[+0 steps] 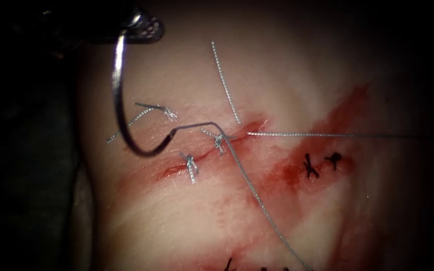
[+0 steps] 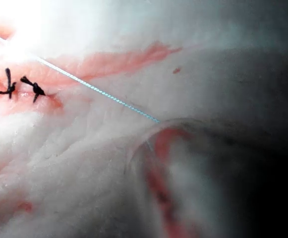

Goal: Wound Closure

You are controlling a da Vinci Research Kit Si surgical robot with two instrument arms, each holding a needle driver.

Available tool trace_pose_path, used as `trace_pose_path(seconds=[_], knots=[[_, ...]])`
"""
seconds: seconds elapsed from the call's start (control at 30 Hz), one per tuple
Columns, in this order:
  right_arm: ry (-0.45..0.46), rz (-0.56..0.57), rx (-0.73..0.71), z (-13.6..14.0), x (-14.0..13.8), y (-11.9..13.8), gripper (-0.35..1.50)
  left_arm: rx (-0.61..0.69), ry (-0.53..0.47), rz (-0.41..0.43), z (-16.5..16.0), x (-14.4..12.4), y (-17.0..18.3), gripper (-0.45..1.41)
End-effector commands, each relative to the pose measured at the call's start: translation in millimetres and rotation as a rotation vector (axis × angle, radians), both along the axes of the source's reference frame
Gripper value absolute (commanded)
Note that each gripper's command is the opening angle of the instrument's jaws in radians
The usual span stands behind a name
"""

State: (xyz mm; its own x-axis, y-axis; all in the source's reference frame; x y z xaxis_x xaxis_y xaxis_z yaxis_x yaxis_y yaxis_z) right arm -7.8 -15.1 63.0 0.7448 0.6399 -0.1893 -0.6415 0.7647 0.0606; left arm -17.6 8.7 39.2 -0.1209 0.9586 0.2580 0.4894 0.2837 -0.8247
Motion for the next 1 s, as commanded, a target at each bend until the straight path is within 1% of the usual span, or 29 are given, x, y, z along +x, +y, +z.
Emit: trace_pose_path(seconds=[0.03,0.4,0.57,0.6,0.63,0.67,0.7,0.73,0.77,0.87,0.9,0.97,1.0], knots=[[0.001,0.003,0.002,0.4,0.8,-0.1,-0.35,-0.001,-0.001,0.0,0.5,-0.5,0.1,-0.45],[-0.009,0.01,0.018,0.1,-0.3,-0.5,-0.35,-0.001,-0.001,0.0,0.4,-0.5,0.1,-0.45],[-0.009,0.016,0.021,-0.1,-0.2,-0.4,-0.35,0.0,-0.001,-0.002,0.4,-0.5,0.1,-0.45],[-0.012,0.016,0.024,-0.2,-0.2,-0.4,-0.21,-0.005,0.0,-0.004,0.5,-0.5,0.1,-0.45],[-0.008,0.02,0.023,-0.3,-0.1,-0.3,0.27,-0.016,0.0,-0.01,0.5,-0.6,0.1,-0.45],[-0.007,0.023,0.024,-0.6,0.0,-0.1,0.64,-0.021,0.007,-0.014,0.6,-0.6,0.1,-0.45],[0.005,0.032,0.021,-1.1,0.1,0.2,1.13,-0.038,0.029,-0.019,0.8,-0.6,0.0,-0.45],[0.027,0.05,0.013,-1.6,0.2,0.5,1.28,-0.052,0.05,-0.02,1.1,-0.7,-0.1,-0.45],[0.056,0.05,-0.005,-2.3,0.4,0.8,1.3,-0.073,0.079,-0.02,1.4,-0.8,-0.3,-0.45],[0.131,0.081,-0.046,-5.6,1.0,2.2,1.31,-0.176,0.227,-0.015,3.0,-1.6,-1.1,-0.45],[0.15,0.097,-0.062,-7.3,1.5,3.0,1.31,-0.222,0.291,-0.008,3.8,-2.1,-1.6,-0.45],[0.176,0.11,-0.098,-9.8,2.4,4.3,1.31,-0.327,0.366,-0.002,5.3,-2.9,-2.3,-0.45],[0.201,0.149,-0.119,-11.4,3.2,5.2,1.26,-0.394,0.408,0.007,6.3,-3.5,-2.9,-0.45]])
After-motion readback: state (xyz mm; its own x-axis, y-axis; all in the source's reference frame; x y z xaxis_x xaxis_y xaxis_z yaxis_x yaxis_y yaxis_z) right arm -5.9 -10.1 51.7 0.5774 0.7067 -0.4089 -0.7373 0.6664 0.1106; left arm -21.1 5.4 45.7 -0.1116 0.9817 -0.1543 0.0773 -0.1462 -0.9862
